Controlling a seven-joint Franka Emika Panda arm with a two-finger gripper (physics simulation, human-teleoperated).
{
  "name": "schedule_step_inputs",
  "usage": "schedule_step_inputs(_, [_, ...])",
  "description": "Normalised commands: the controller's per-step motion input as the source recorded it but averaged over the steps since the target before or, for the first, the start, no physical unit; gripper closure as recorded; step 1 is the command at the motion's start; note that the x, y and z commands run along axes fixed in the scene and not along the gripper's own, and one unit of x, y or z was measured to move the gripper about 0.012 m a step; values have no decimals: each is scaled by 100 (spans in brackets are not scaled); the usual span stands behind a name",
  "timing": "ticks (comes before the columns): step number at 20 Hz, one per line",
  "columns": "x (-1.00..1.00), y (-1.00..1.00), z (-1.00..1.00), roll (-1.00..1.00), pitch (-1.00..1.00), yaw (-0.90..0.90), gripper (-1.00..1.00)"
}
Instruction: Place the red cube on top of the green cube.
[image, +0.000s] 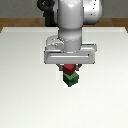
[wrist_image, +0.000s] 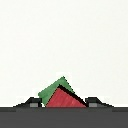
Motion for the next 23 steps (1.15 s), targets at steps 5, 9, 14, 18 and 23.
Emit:
schedule_step_inputs(5, [0,0,-20,0,0,0,100])
schedule_step_inputs(9, [0,0,0,0,0,0,-100])
schedule_step_inputs(14, [0,0,0,0,0,0,-100])
schedule_step_inputs(18, [0,0,0,0,0,0,-100])
schedule_step_inputs(23, [0,0,0,0,0,0,-100])
